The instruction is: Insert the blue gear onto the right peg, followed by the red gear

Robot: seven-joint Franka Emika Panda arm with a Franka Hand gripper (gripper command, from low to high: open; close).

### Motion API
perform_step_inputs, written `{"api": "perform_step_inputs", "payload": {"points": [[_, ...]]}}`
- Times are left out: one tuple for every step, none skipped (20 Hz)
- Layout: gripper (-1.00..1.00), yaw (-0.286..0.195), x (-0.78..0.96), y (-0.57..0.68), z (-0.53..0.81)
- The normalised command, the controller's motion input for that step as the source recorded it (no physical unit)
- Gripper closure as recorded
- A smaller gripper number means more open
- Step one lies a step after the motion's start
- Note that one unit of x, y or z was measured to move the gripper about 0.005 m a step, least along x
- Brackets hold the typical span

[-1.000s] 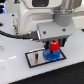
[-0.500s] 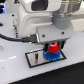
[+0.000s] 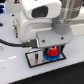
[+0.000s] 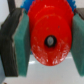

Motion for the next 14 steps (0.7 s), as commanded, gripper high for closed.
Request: {"api": "perform_step_inputs", "payload": {"points": [[-1.0,0.0,0.02,-0.07,-0.21],[-1.0,0.0,0.0,-0.01,0.01],[-1.0,0.0,0.01,0.05,0.29],[-1.0,0.0,0.02,0.09,0.43],[-1.0,0.0,0.01,0.16,0.52],[-1.0,0.0,0.01,0.14,0.55],[-1.0,0.0,0.01,0.11,0.56],[-1.0,0.0,0.0,0.12,0.64],[-1.0,0.0,0.0,0.07,0.62],[-1.0,0.0,0.0,0.08,0.63],[-1.0,0.0,0.0,0.07,0.6],[-1.0,0.0,0.0,0.03,0.47],[-1.0,0.0,0.01,0.0,0.01],[-1.0,0.0,0.0,0.0,0.0]]}}
